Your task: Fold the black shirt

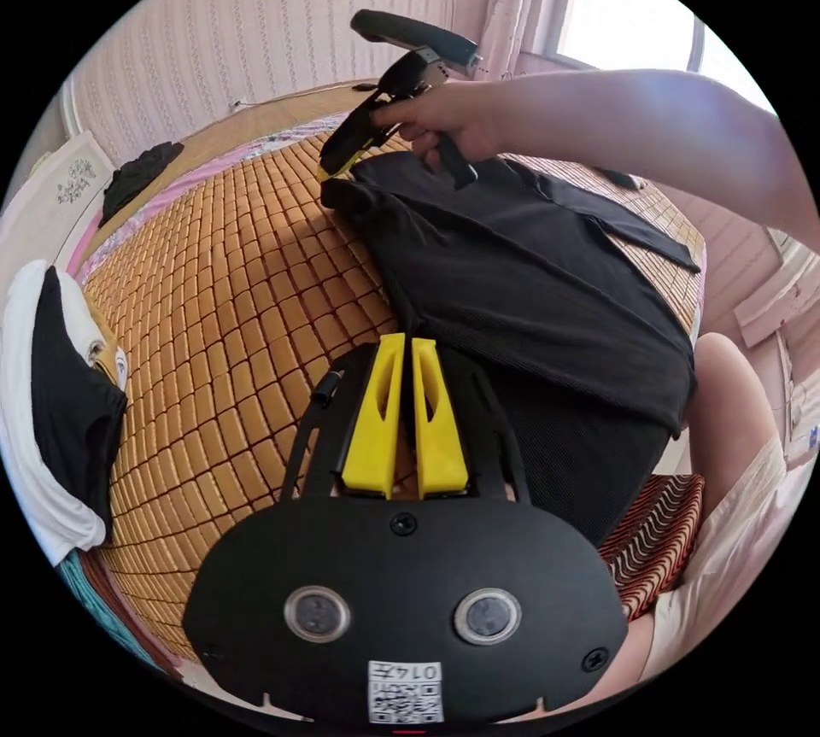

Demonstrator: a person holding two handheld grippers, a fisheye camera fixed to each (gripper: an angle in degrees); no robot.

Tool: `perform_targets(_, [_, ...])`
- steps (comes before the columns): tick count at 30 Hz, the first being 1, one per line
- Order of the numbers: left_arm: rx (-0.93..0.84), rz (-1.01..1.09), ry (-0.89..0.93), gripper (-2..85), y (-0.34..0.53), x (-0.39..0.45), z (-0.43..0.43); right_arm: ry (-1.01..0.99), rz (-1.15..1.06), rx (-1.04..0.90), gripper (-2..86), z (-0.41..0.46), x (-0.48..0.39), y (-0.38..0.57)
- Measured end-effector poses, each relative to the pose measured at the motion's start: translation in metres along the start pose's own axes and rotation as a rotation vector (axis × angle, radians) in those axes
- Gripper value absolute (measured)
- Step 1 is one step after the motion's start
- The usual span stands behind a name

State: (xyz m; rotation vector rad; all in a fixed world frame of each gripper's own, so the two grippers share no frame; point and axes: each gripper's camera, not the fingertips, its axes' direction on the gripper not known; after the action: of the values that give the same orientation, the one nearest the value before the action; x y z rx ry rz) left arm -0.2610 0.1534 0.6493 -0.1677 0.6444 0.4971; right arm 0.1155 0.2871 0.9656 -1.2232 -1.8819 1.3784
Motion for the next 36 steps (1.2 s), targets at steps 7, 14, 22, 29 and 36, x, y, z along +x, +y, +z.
perform_targets(7, [-0.006,-0.199,0.156,2.2,0.015,-0.054,0.043,0.065,0.016,-0.006,0.6,-0.008,0.02,0.017])
perform_targets(14, [0.033,-0.141,0.092,4.8,0.047,-0.052,0.02,0.079,0.136,0.402,5.2,-0.138,0.062,0.152])
perform_targets(22, [0.002,0.101,0.107,4.7,0.045,0.02,0.03,0.656,0.568,0.505,11.1,-0.191,0.087,0.434])
perform_targets(29, [0.057,0.391,0.132,8.1,-0.025,0.157,0.08,0.8,1.175,0.686,17.5,-0.229,0.145,0.583])
perform_targets(36, [0.058,0.573,0.221,11.1,-0.096,0.284,0.15,0.781,1.383,0.747,18.4,-0.245,0.178,0.632])
